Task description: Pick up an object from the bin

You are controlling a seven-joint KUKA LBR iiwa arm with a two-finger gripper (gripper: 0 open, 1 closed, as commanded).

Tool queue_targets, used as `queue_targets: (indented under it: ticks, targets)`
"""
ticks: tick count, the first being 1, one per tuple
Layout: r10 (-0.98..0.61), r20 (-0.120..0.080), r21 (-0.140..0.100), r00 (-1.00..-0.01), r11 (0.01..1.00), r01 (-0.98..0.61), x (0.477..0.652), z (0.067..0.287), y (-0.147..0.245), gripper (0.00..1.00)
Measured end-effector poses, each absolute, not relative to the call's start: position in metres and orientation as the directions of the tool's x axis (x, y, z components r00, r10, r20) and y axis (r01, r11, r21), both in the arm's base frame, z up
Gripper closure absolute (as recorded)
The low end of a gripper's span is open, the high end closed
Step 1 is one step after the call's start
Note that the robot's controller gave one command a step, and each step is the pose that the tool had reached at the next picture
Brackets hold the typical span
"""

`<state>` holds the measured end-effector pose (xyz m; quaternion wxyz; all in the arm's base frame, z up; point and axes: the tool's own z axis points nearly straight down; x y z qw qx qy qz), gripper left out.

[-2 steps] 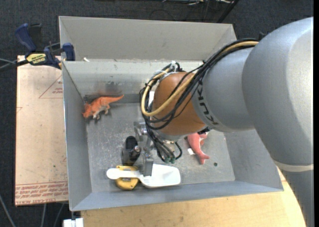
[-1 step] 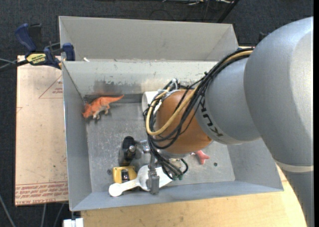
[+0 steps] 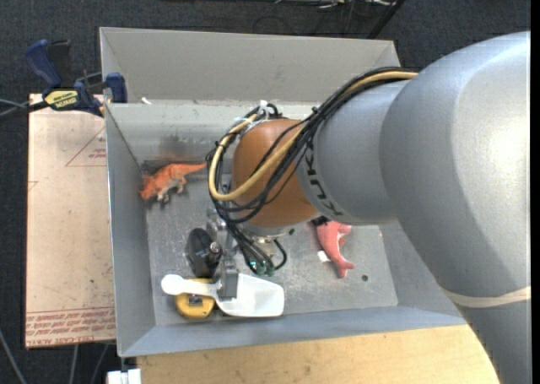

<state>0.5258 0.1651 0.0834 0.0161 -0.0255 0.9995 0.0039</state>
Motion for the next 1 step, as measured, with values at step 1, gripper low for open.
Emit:
queue_targets:
  ticks: [1]
  targets:
    - [0.002,-0.049,0.014,-0.999,1.0,0.002,0.5598,0.0898,0.1905,1.0]
